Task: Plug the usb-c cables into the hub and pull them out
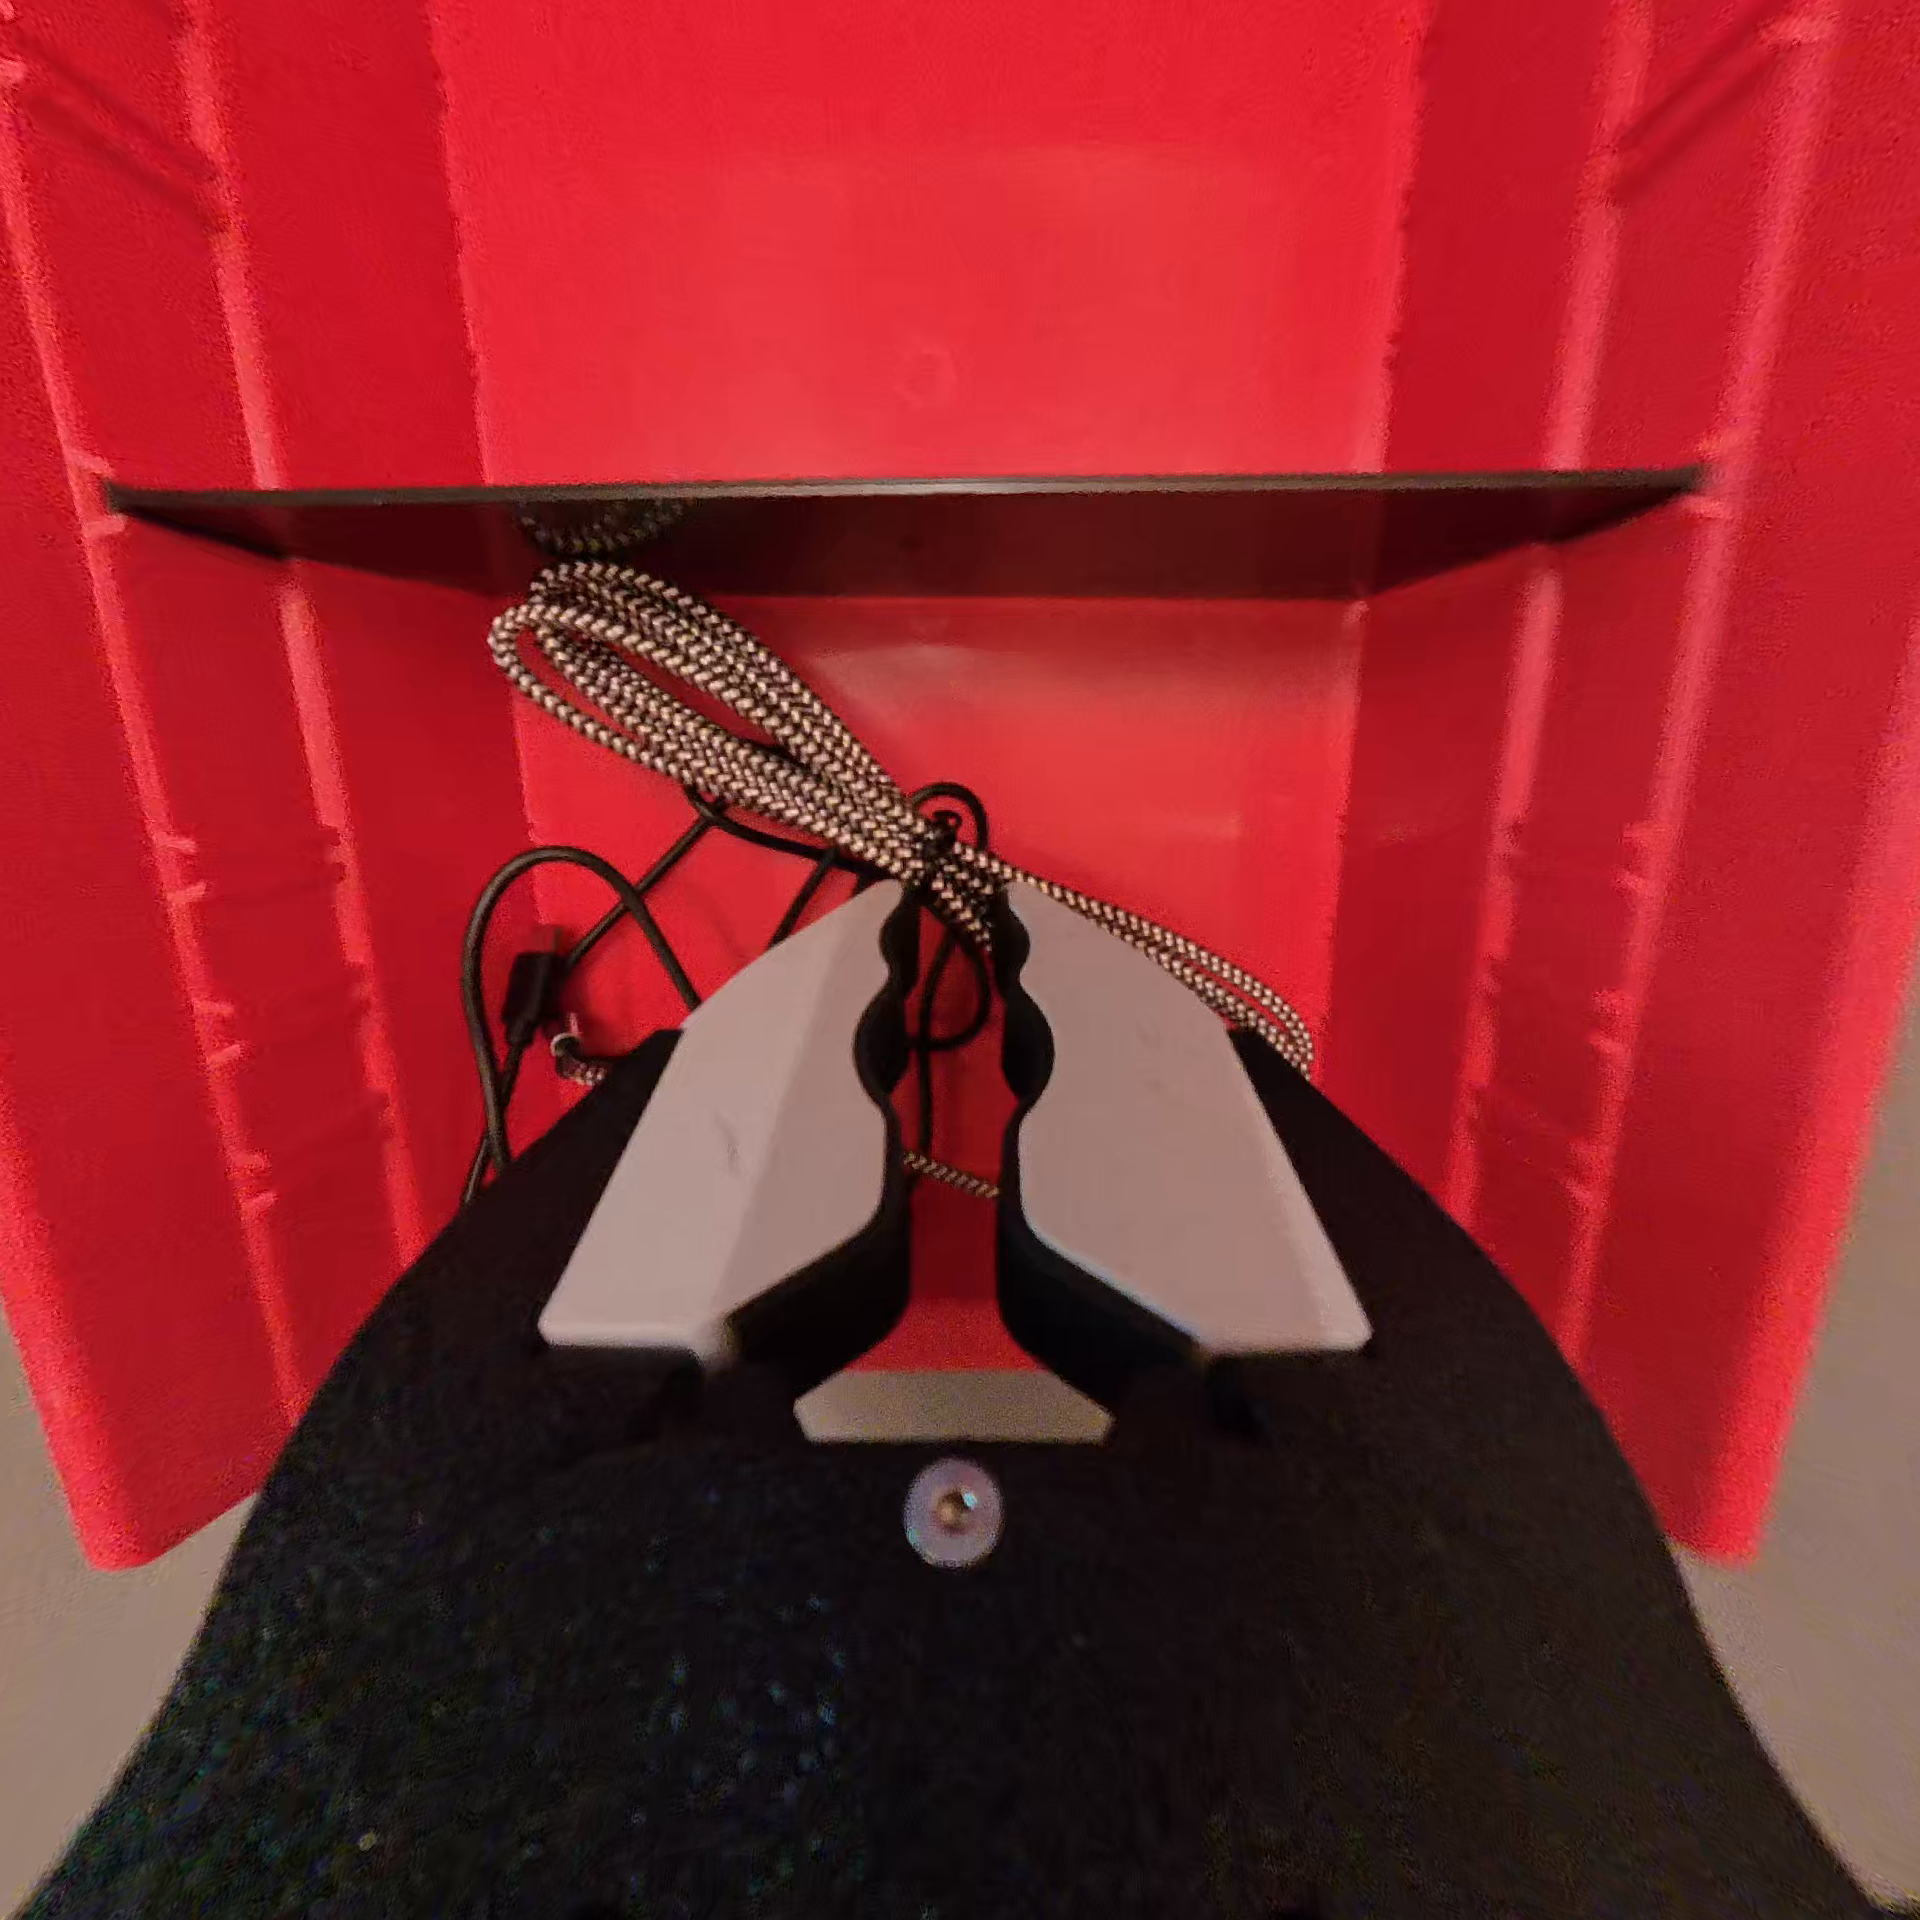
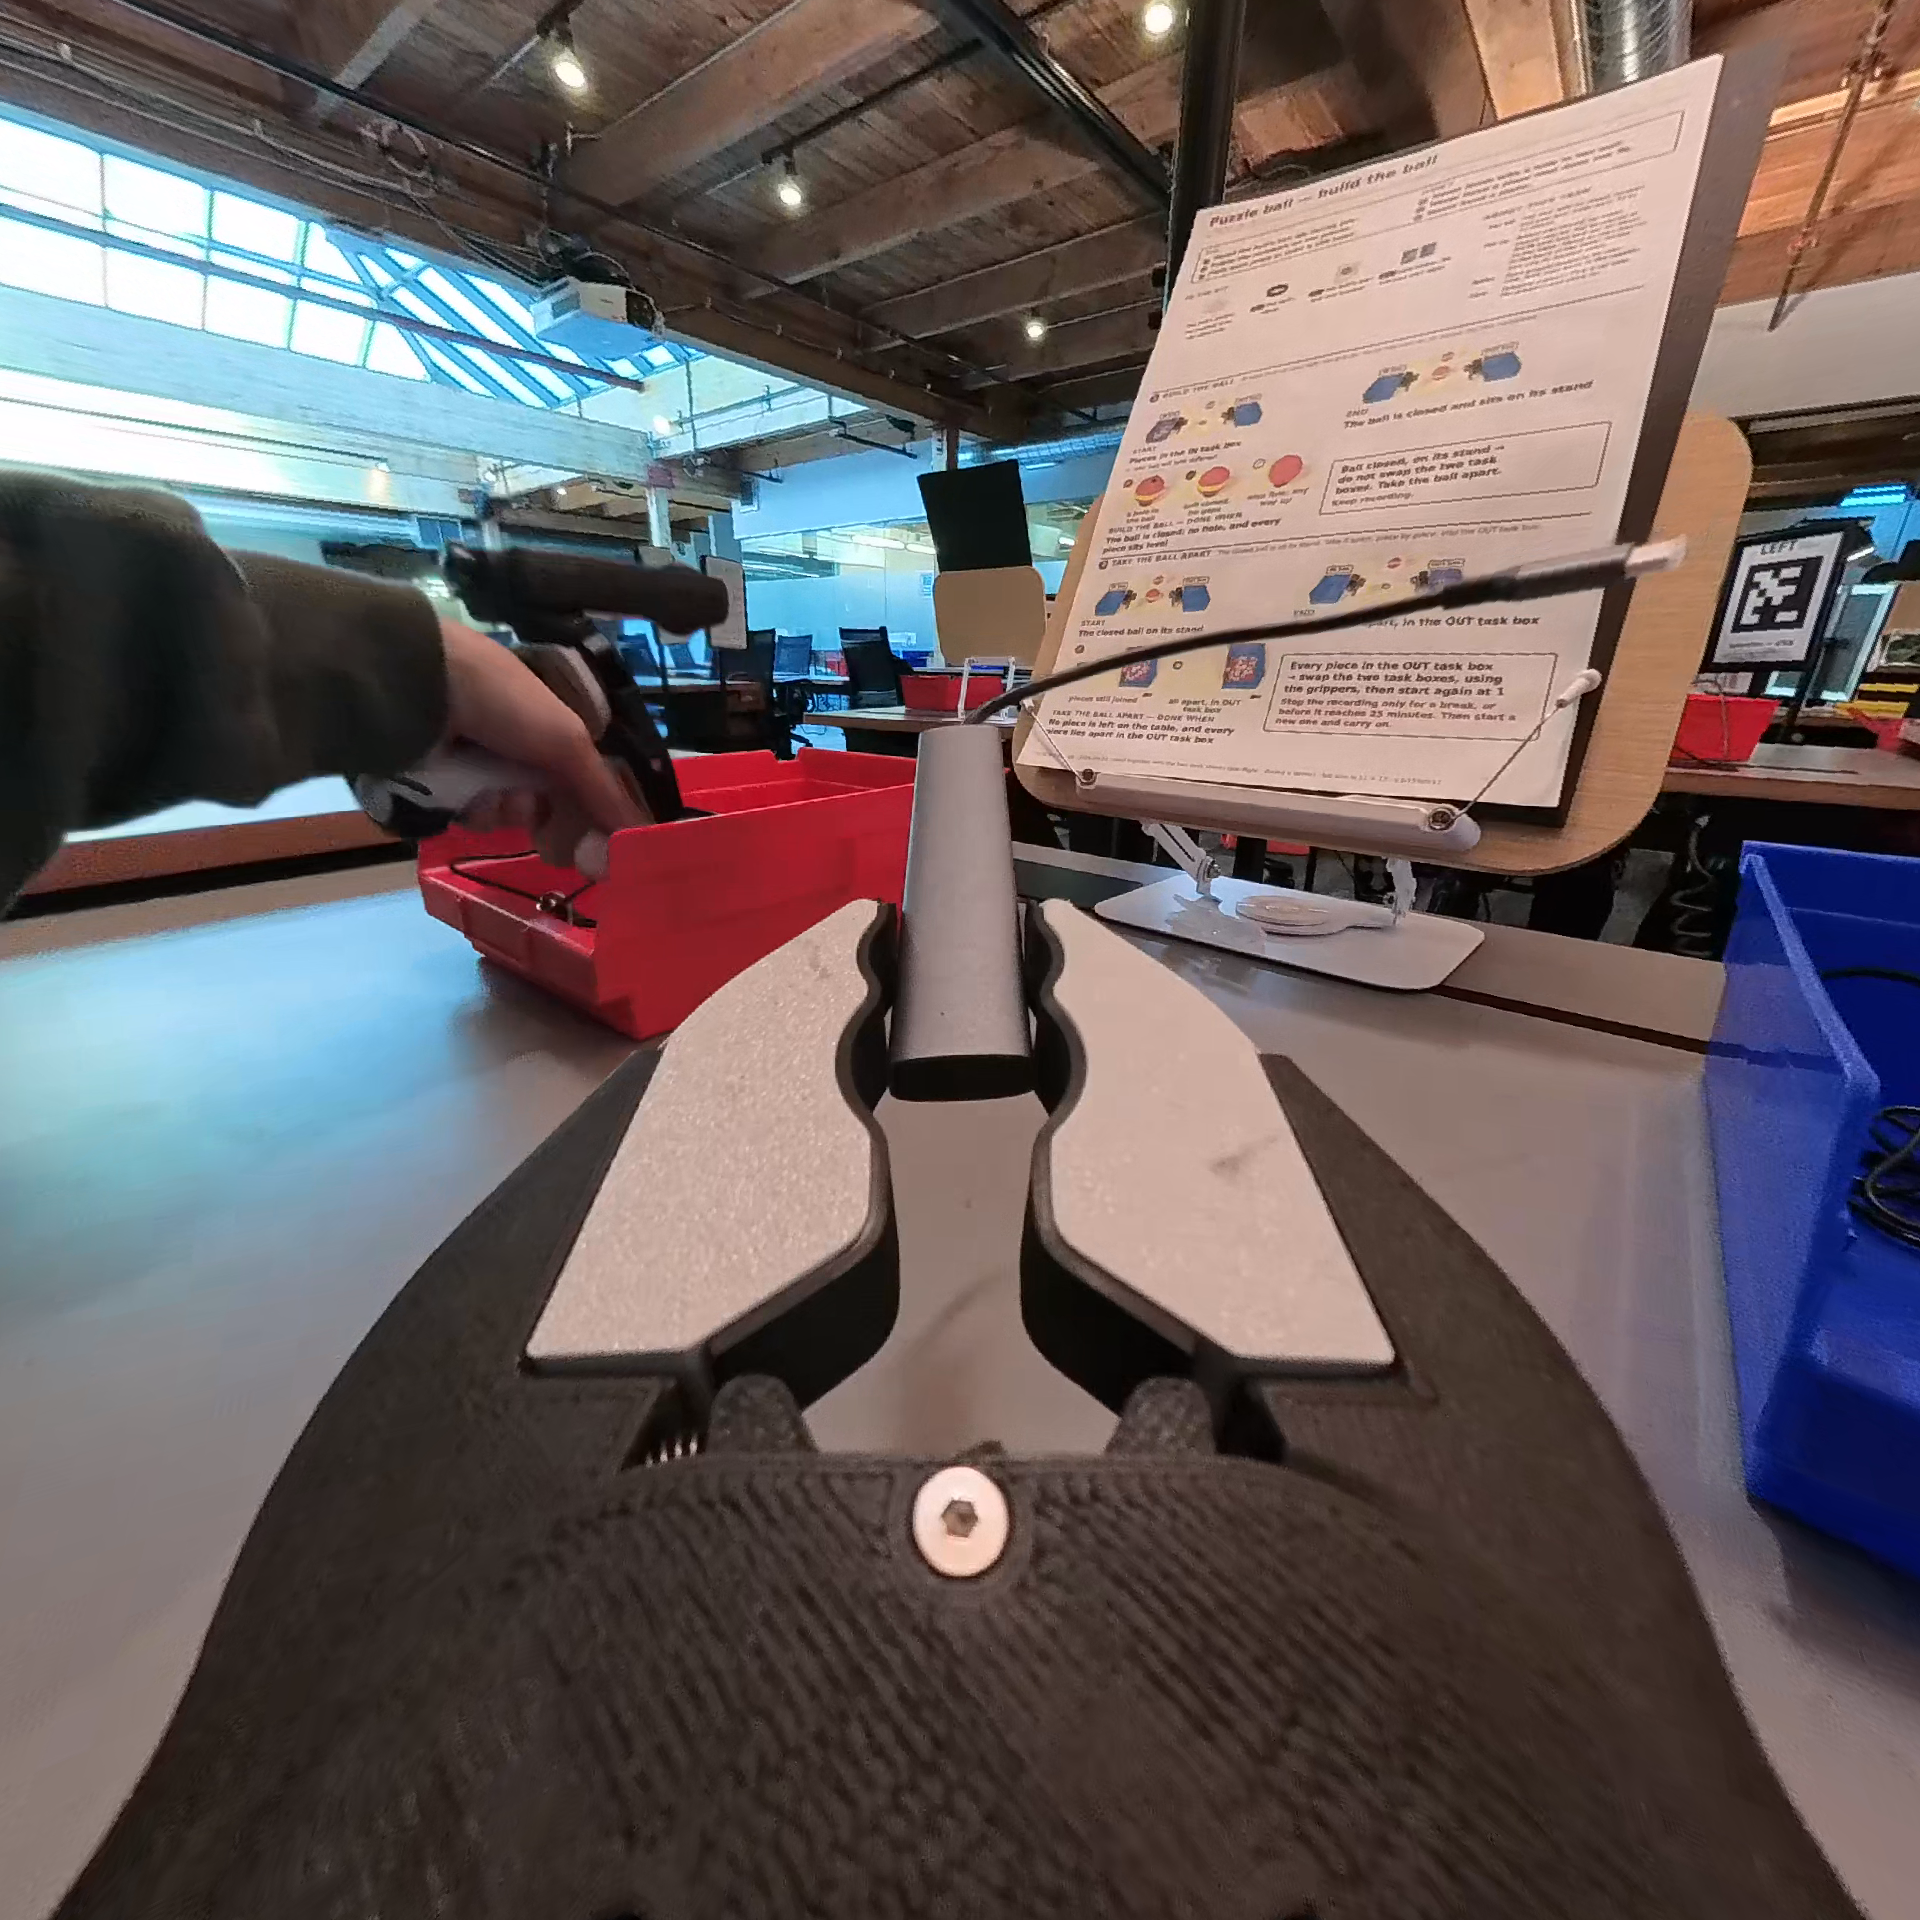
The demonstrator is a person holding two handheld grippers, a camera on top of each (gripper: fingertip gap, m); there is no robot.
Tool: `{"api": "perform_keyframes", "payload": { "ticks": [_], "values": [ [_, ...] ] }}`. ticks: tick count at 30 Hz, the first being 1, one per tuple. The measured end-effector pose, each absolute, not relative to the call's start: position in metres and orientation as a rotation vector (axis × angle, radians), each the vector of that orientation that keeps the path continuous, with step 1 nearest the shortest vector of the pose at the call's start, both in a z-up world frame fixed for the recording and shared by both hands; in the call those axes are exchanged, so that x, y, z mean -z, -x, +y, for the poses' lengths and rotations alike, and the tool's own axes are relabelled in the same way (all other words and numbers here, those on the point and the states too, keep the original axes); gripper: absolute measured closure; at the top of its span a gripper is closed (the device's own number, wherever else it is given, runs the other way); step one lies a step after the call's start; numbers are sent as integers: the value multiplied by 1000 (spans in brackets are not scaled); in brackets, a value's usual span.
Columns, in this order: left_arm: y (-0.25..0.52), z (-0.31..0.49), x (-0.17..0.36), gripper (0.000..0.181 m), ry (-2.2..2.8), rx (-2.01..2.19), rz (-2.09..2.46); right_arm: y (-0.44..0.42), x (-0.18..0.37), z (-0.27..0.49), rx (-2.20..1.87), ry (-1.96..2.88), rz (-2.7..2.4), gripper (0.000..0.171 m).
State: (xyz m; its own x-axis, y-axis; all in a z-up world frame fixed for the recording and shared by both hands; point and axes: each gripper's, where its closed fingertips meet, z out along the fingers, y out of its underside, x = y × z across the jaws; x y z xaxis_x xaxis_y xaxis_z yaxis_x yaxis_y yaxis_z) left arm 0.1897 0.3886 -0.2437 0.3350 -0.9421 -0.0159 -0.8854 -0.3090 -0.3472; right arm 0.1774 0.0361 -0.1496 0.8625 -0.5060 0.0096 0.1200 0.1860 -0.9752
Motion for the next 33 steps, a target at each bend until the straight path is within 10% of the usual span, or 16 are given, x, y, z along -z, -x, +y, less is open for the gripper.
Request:
{"api": "perform_keyframes", "payload": {
  "ticks": [1,18,33],
  "values": [
    [-189,385,236,170,2304,333,1654,-177,150,36,453,1317,347,148],
    [-147,249,-57,179,1191,1286,1717,-179,149,34,456,1304,361,148],
    [-32,151,254,177,454,785,2647,-195,147,17,359,1239,450,148]
  ]
}}
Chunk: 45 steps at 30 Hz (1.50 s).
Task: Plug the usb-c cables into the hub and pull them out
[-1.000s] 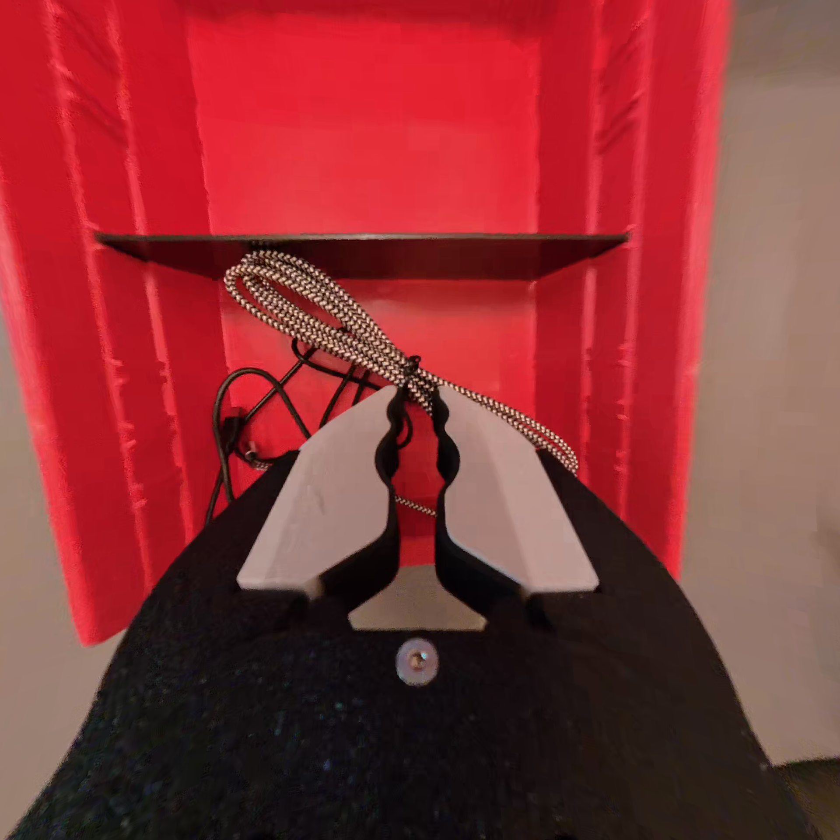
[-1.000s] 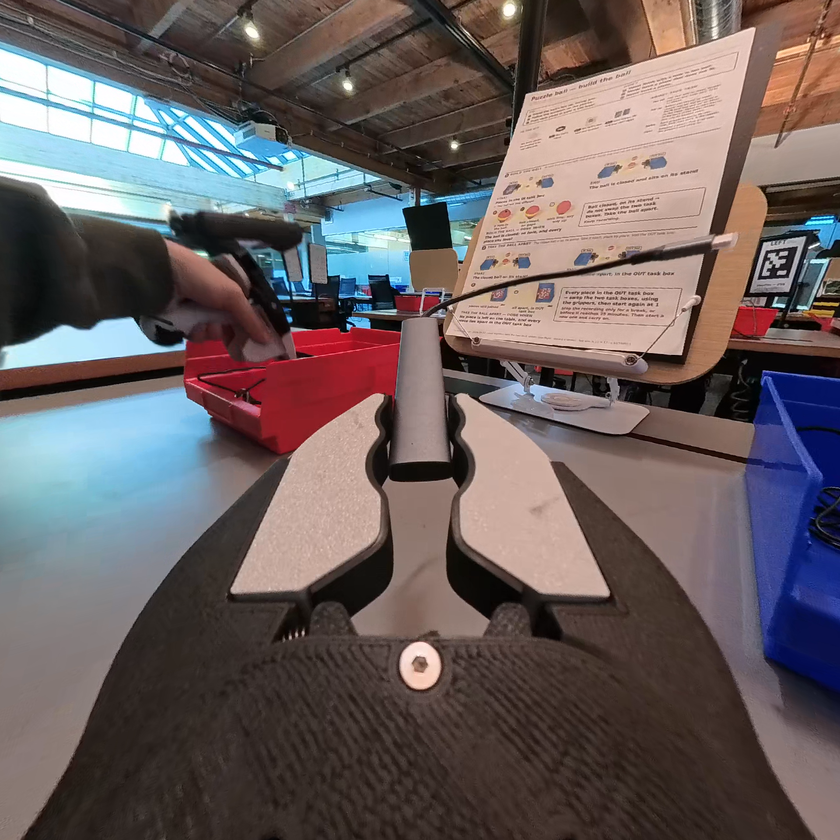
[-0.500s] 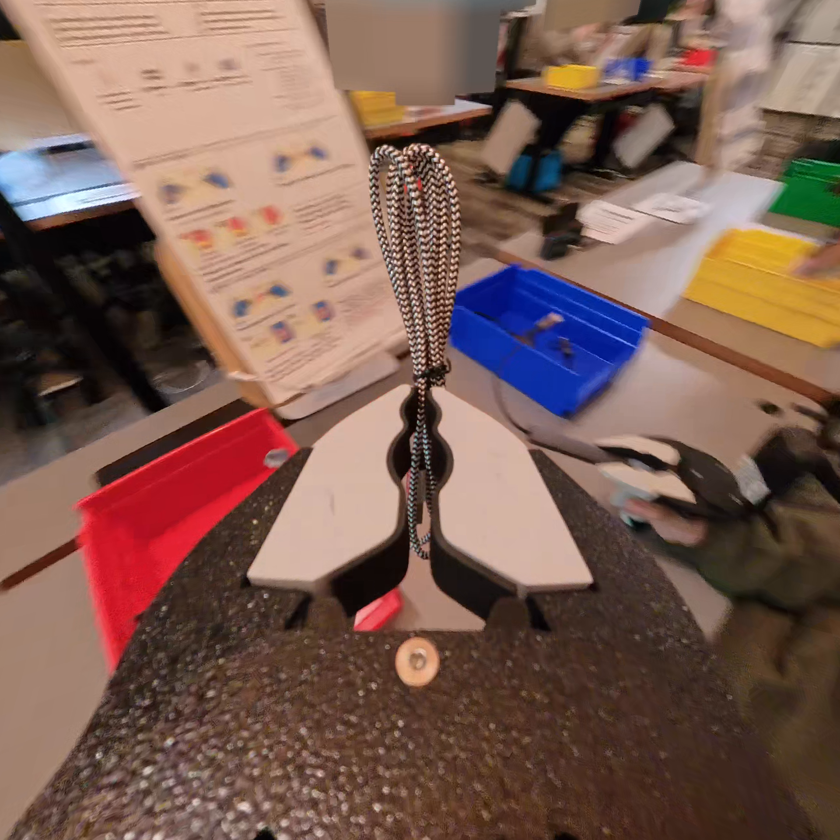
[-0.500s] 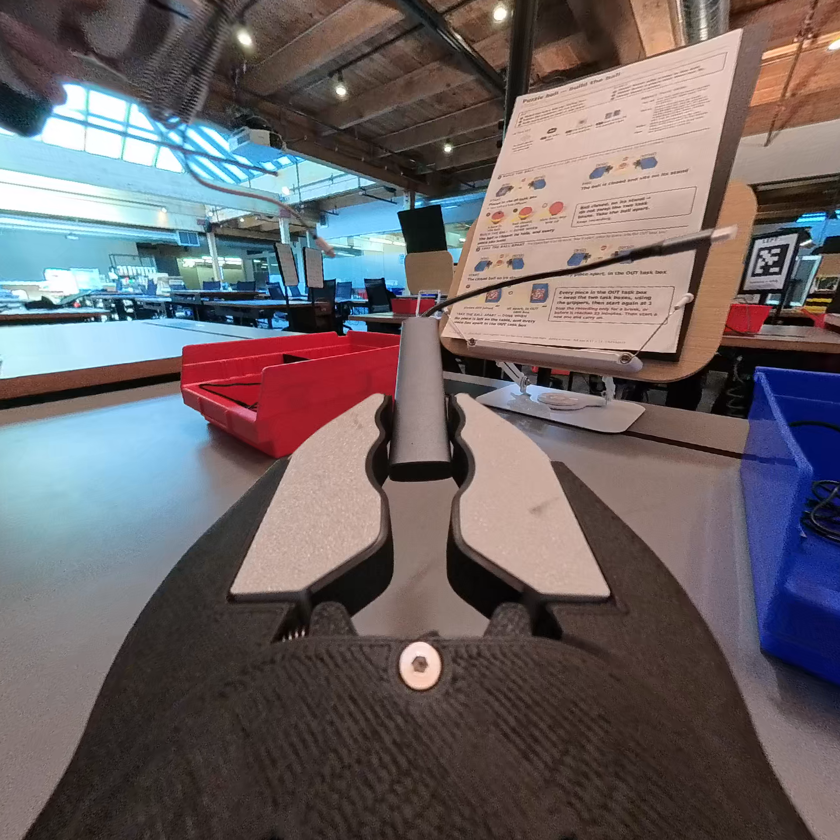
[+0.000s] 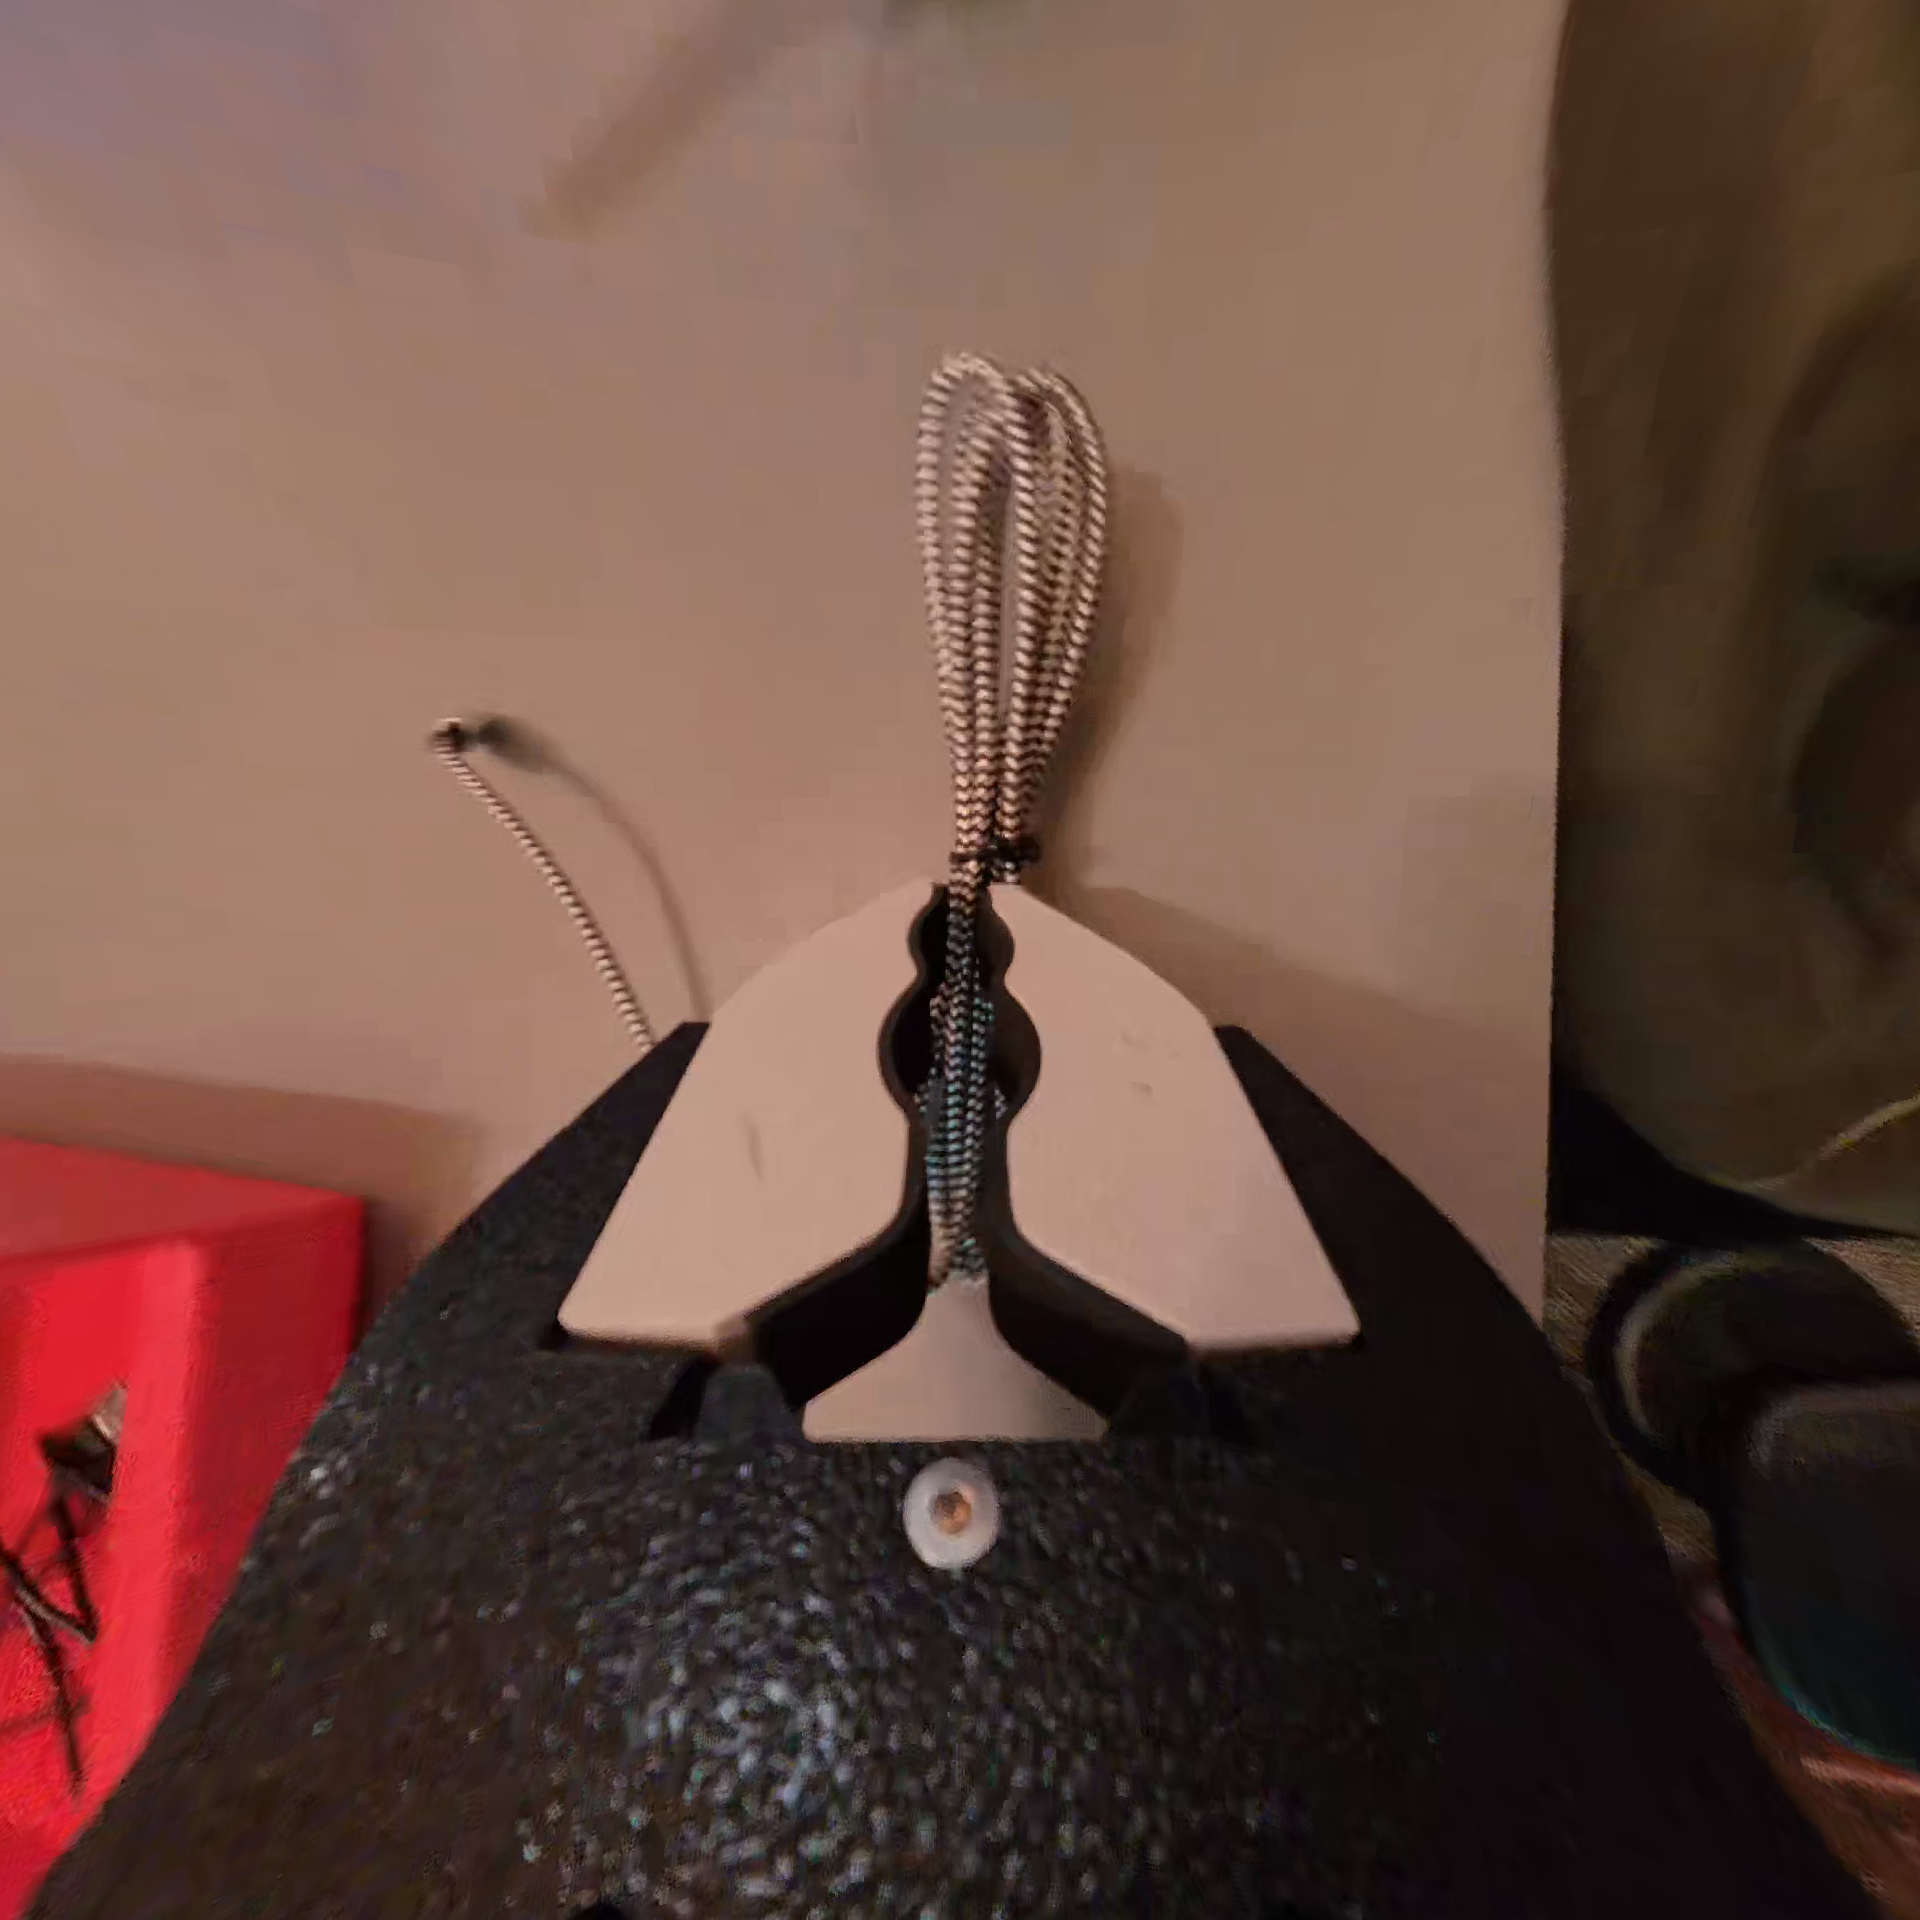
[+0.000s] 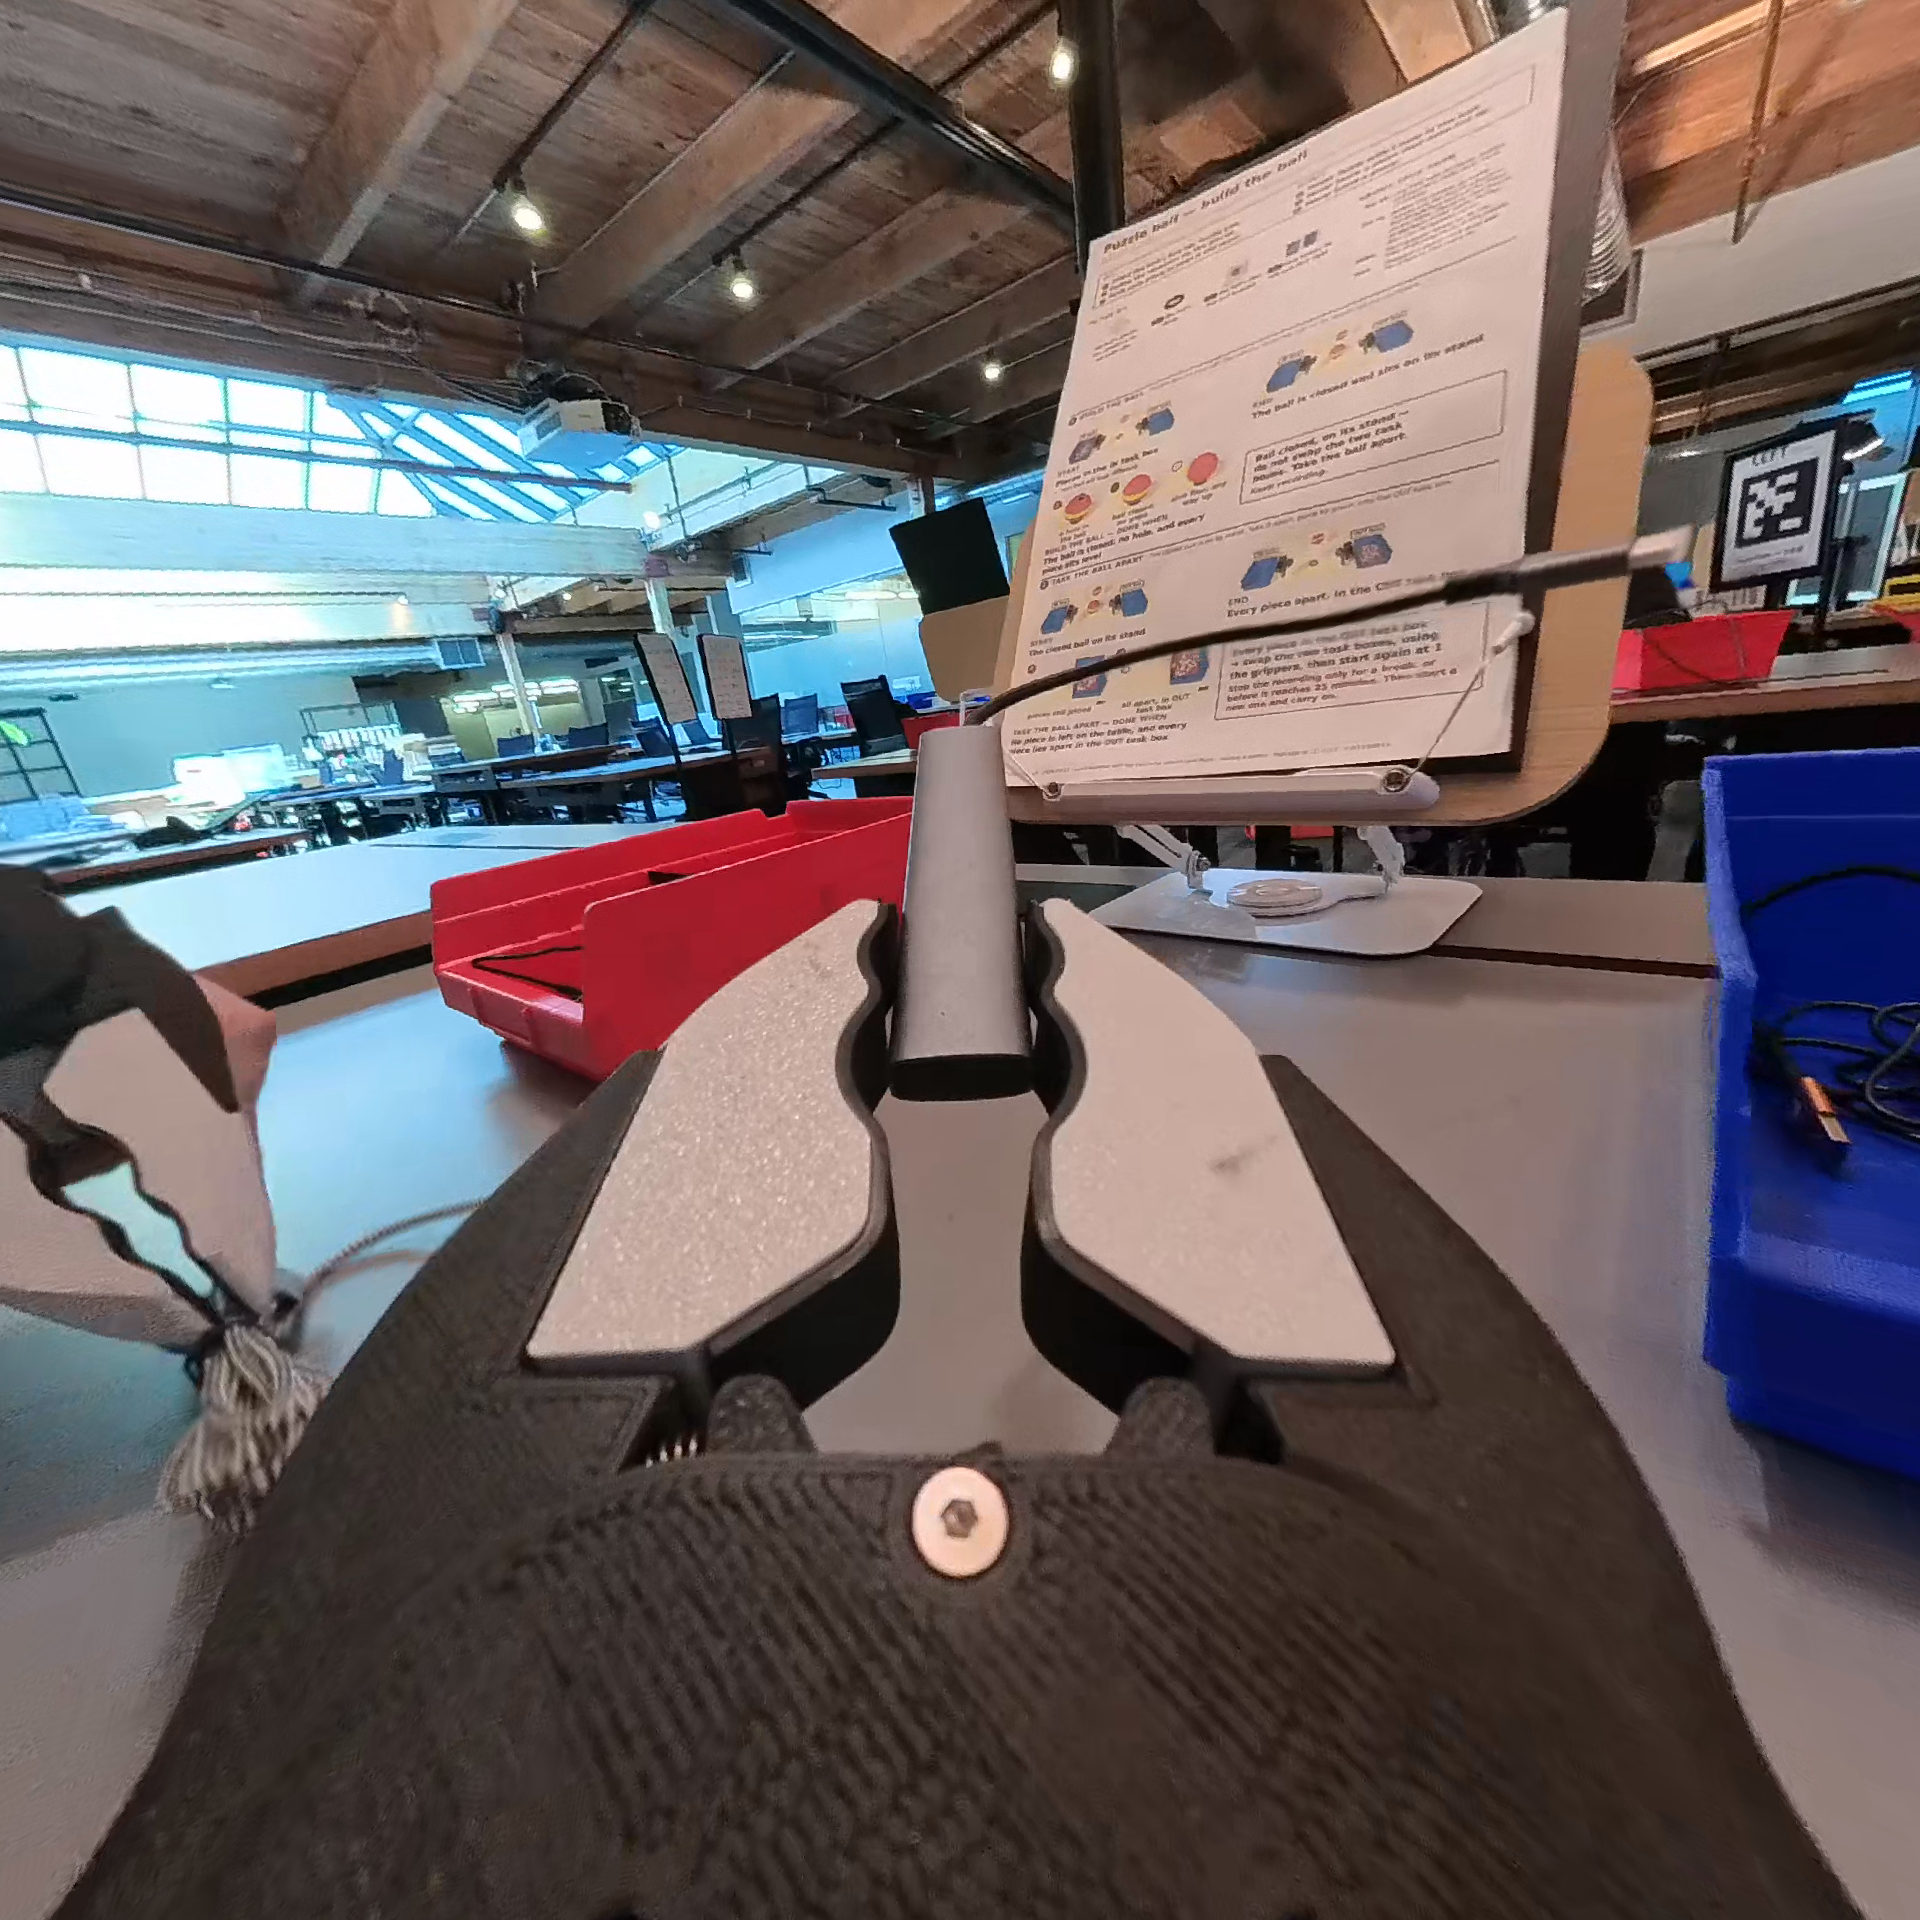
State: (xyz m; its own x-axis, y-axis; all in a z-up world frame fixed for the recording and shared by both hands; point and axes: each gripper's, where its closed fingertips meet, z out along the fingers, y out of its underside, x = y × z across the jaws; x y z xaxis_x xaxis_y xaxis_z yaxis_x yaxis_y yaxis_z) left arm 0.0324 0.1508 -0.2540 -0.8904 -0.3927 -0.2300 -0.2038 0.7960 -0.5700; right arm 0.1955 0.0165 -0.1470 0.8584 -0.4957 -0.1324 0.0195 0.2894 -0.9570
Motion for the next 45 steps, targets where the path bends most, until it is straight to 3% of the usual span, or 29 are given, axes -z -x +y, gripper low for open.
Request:
{"api": "perform_keyframes", "payload": {
  "ticks": [3,5,9,14,19,35,45],
  "values": [
    [-33,165,247,160,691,838,2640,-190,147,22,396,1266,408,148],
    [-31,160,227,135,814,1027,2639,-186,148,25,421,1288,377,148],
    [-83,180,200,143,1200,1088,2281,-181,150,31,455,1321,338,148],
    [-129,199,236,147,1577,720,2131,-177,151,35,470,1346,306,148],
    [-149,212,265,173,1680,508,2054,-179,152,35,445,1352,319,148],
    [-150,136,214,179,950,974,2062,-179,153,37,406,1360,319,148],
    [-126,131,261,173,1022,895,2377,-179,154,37,398,1367,318,148]
  ]
}}
